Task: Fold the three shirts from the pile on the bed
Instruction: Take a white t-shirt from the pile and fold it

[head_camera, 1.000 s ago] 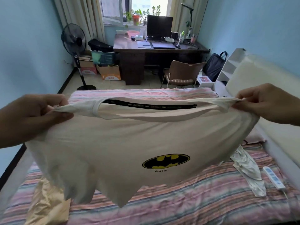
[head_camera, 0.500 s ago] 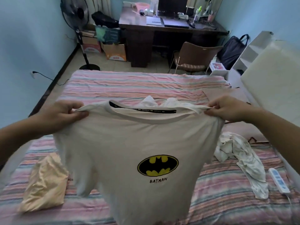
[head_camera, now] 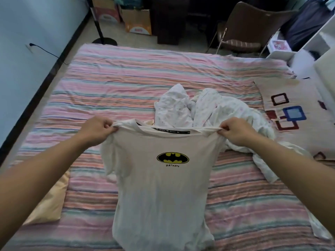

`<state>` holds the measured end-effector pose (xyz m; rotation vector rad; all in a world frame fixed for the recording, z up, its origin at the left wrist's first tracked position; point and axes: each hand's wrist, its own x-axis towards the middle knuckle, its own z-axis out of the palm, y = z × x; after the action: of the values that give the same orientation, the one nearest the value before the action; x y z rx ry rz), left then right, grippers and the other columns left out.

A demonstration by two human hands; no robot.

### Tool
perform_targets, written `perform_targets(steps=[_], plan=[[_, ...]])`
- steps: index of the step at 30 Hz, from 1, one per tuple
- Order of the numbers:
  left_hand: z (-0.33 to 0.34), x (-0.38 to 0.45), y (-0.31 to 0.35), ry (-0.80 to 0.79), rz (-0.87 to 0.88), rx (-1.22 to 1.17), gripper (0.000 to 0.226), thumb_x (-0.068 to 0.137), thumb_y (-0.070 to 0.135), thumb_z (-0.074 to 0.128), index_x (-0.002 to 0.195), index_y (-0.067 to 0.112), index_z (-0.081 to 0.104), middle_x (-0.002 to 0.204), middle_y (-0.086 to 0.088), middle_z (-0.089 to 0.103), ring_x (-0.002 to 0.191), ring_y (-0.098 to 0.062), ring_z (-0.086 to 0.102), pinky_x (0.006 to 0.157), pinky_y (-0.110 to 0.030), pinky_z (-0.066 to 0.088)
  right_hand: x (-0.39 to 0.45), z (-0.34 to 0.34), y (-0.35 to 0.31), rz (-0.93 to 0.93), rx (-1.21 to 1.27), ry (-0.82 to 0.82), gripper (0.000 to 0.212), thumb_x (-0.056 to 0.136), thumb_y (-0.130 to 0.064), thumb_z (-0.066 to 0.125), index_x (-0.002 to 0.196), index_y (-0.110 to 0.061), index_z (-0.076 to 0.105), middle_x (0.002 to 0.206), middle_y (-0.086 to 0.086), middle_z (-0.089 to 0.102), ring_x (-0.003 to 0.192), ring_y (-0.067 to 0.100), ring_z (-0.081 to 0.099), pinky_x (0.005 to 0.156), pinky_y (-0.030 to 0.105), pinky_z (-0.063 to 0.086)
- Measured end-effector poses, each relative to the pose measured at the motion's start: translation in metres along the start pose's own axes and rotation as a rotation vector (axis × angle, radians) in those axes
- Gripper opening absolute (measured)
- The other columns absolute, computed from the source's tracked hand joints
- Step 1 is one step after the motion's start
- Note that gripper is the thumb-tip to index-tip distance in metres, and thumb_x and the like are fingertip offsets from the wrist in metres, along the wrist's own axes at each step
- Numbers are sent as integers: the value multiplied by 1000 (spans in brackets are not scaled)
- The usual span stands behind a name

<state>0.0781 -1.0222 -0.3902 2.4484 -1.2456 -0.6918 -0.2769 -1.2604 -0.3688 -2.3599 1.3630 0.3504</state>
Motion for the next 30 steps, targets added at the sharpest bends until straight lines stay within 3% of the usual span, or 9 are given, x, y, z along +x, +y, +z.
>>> perform_targets(steps=[3,6,11,13,17,19,22,25,30], plan=[[29,20,-5,46,-31,114,17,89,25,68,84,15,81,79,-11,70,80,-27,63,70,-33,40,32,32,-2,59,80,20,20,96,-23,61,87,-15,77,76,7,66,77,26,58,64,29,41],[62,44,-14,76,-41,77,15,89,21,68,92,18,82,99,-5,77,96,-27,68,69,-29,38,61,64,-3,118,176,74,21,94,-22,62,90,-11,79,81,12,69,74,24,54,60,30,39],[117,89,-35,88,-252,-155,22,83,14,63,69,0,72,73,-20,71,72,-36,63,63,-38,45,110,109,-4,313,471,86,23,89,-15,65,69,-7,73,58,7,67,61,21,60,62,28,49],[133,102,-35,105,-324,-160,22,80,11,58,63,1,67,73,-24,70,62,-31,57,58,-35,42,126,120,-7,424,625,105,14,86,-6,64,75,-10,72,57,4,71,59,20,65,62,28,54],[157,136,-36,205,-410,-239,19,80,11,56,67,5,69,77,-18,73,76,-35,70,72,-41,59,160,142,-10,465,739,121,8,89,-6,62,88,-12,68,91,13,78,80,25,71,79,36,59],[169,151,-35,241,-411,-461,24,82,9,54,98,8,73,101,-18,74,96,-35,70,86,-47,59,175,152,-12,383,754,125,13,93,-16,60,100,-14,71,119,13,72,105,28,68,96,44,56],[180,149,-29,107,-353,-680,61,93,5,52,150,19,37,145,-11,52,130,-26,53,105,-41,47,182,168,-17,308,837,50,59,96,-20,56,152,-15,38,156,6,41,137,29,46,110,48,46],[200,120,-49,39,-398,-675,65,91,7,60,150,18,36,142,-15,53,125,-30,55,103,-44,48,168,205,-7,349,837,48,68,89,-27,61,152,-20,37,146,8,51,128,30,55,107,50,48],[263,20,-117,-57,-685,-471,59,69,24,72,125,9,61,122,-17,68,108,-35,64,94,-46,52,83,291,30,564,850,-26,48,91,-18,66,136,-8,55,119,14,67,102,32,65,86,39,51]])
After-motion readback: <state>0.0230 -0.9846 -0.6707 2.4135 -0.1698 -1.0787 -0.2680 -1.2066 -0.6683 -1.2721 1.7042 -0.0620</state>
